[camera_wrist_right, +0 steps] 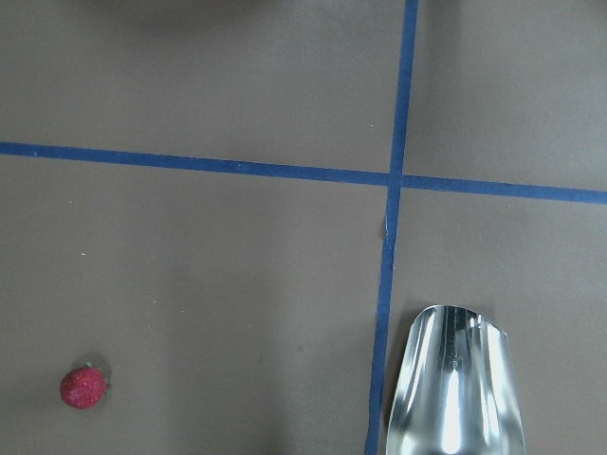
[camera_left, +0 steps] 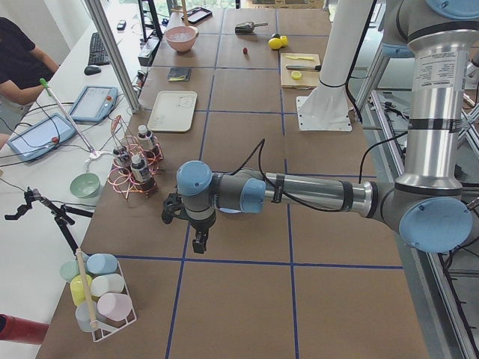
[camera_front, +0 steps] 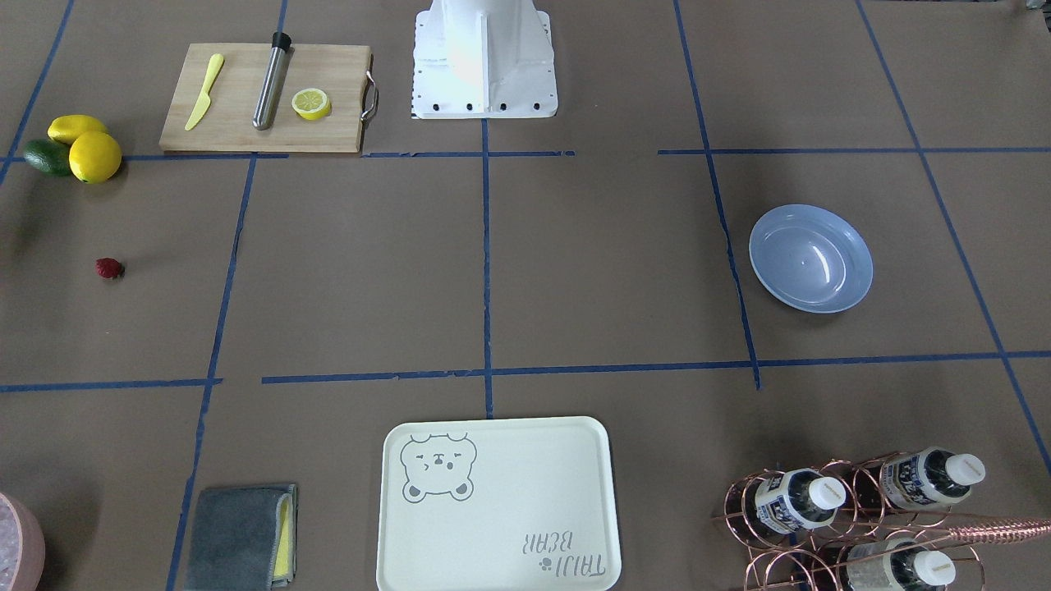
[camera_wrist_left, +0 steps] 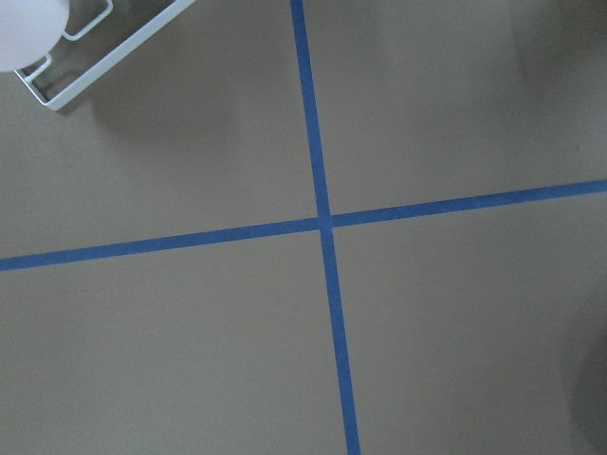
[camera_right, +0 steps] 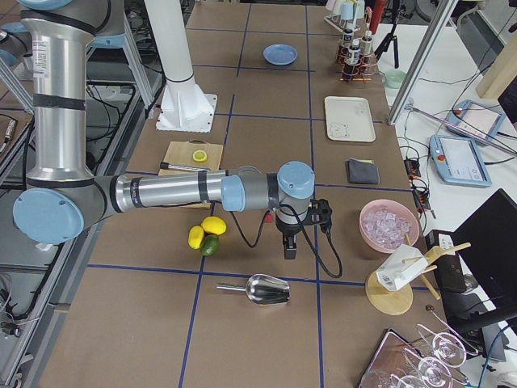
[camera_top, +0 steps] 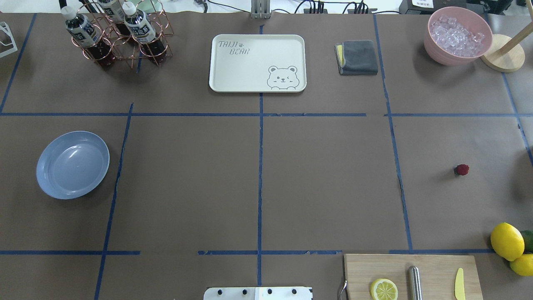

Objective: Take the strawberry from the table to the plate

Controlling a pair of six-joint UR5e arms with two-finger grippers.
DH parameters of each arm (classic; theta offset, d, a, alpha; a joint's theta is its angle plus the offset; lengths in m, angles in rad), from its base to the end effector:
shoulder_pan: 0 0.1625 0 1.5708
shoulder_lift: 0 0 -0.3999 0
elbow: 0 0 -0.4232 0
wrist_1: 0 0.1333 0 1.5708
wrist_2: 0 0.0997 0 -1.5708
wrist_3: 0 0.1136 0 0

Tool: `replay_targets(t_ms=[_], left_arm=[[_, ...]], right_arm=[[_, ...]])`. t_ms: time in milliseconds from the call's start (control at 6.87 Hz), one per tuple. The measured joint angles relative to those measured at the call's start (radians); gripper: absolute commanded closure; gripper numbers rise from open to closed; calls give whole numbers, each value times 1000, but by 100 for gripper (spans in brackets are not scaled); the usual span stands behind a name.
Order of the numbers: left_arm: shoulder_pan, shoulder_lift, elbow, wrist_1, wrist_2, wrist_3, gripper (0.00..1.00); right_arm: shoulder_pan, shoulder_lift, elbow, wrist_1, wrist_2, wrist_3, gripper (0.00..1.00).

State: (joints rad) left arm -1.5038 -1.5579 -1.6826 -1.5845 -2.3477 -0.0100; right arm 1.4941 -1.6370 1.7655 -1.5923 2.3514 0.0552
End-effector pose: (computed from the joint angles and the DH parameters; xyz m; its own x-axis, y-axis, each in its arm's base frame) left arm -0.0184 -0.5266 0.5899 0.7068 0.1164 -0.6977 -0.0595 0.9927 0.1054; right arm 0.0148 -0.5036 0.5769 0.7058 -0.0745 0.7045 0.0373 0.9970 0.0680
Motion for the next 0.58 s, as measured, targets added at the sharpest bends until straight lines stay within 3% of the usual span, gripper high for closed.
replay_targets(t_ms=[583], left_arm=[[28,1,-18,-19,-18,40,0]], right_arm=[[-4,1,7,26,1,10,0]])
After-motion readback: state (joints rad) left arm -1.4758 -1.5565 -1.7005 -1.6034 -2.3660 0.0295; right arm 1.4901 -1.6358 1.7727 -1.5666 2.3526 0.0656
